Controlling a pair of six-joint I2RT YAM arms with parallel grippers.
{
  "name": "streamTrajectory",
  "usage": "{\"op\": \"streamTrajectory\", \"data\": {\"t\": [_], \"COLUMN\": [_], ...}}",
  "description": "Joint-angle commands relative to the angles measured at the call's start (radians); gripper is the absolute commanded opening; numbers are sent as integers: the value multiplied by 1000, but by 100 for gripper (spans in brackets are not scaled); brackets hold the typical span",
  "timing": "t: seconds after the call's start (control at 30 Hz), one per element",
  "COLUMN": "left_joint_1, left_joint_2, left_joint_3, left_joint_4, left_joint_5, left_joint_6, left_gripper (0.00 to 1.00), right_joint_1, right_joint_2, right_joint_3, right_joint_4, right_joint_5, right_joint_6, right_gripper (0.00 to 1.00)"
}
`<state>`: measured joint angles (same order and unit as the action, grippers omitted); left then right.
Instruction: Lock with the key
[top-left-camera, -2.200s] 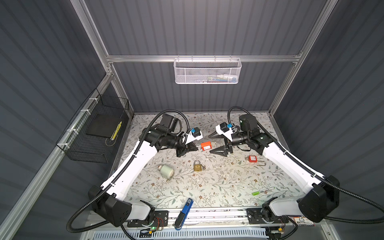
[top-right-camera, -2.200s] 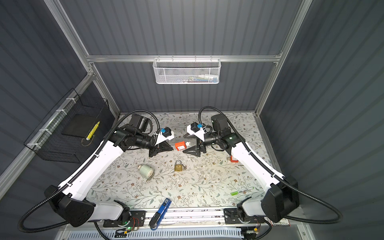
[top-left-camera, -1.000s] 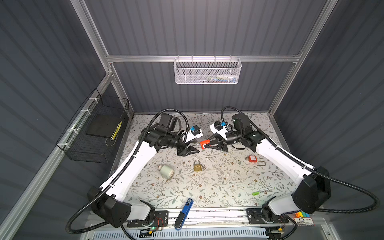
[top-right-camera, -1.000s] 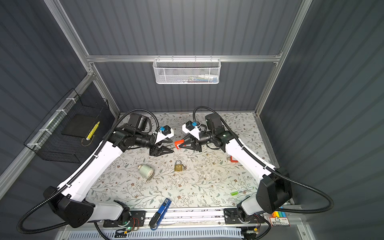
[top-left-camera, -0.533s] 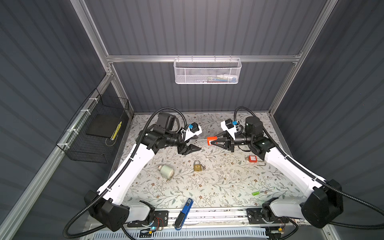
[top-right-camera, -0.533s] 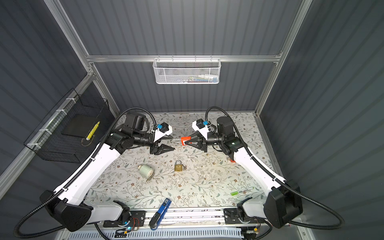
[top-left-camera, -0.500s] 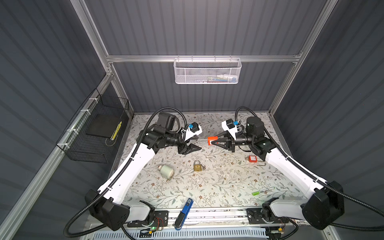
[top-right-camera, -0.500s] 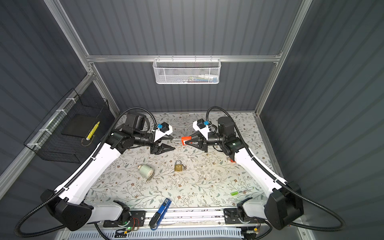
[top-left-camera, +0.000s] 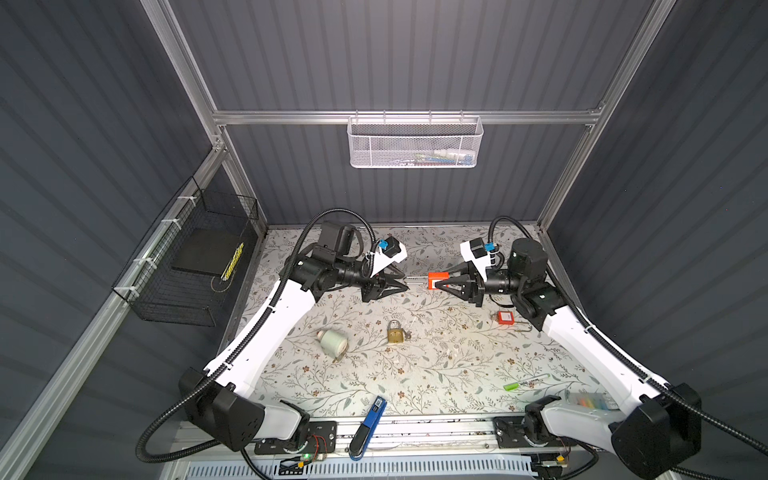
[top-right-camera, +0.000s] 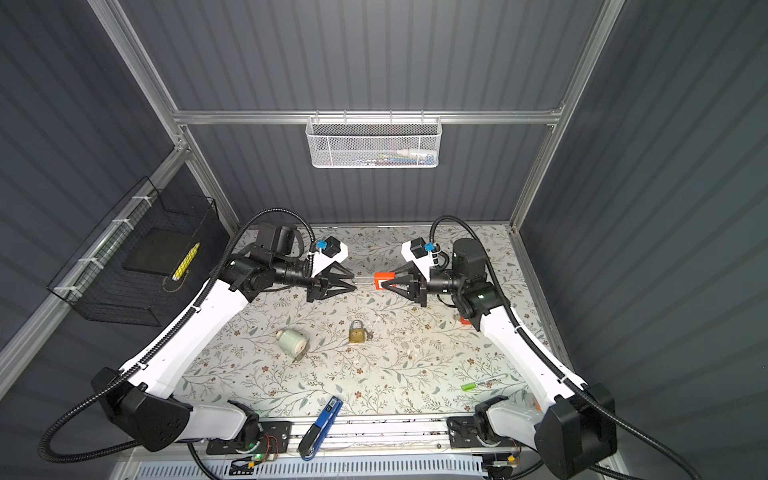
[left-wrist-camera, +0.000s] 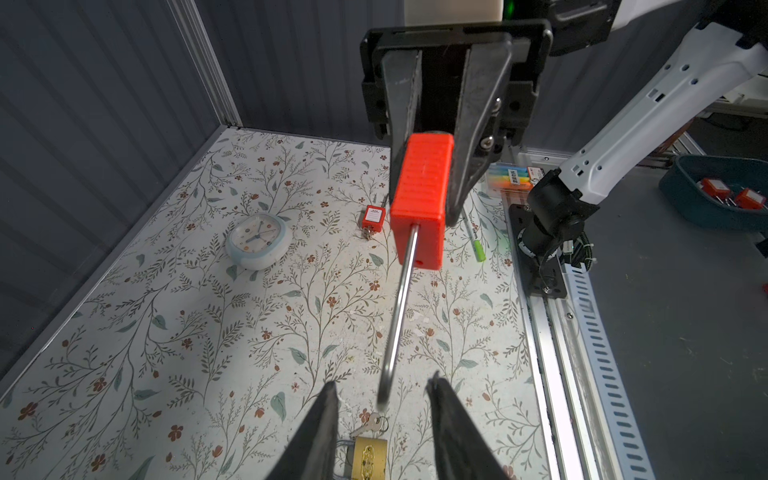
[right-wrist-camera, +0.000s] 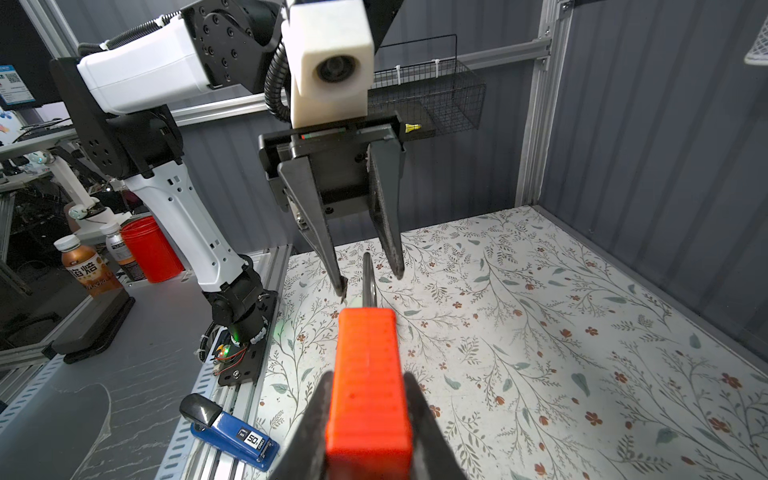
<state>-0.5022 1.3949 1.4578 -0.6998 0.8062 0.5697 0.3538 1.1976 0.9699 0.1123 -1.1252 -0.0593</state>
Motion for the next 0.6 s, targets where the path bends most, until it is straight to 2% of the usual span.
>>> {"op": "streamTrajectory", "data": {"t": [0.0,0.07,0.2,0.3,0.37,0.57], "left_joint_1": [7,5,7,6,7,6], "left_joint_2": [18,19,24,27,28,46], "left_joint_3": [29,30,32,34,38,56], "left_joint_4": [-4,-2,-4,-16,-28,-53], "left_joint_5": [34,40,40,46,53,95], "left_joint_6": [-14,-19,-19,-15,-12,-33], "left_gripper": [35,31,13,3,0,0], "right_joint_1": [-4,-4,-3,-1,-1,17], "right_joint_2": [3,13,26,35,40,47], "right_joint_3": [6,4,3,8,13,9], "right_joint_4": [50,68,69,38,9,-1], "right_joint_5": [-44,-52,-55,-51,-47,23], "right_joint_6": [30,44,36,3,-27,-103], "right_gripper": [7,7,7,7,6,6]}}
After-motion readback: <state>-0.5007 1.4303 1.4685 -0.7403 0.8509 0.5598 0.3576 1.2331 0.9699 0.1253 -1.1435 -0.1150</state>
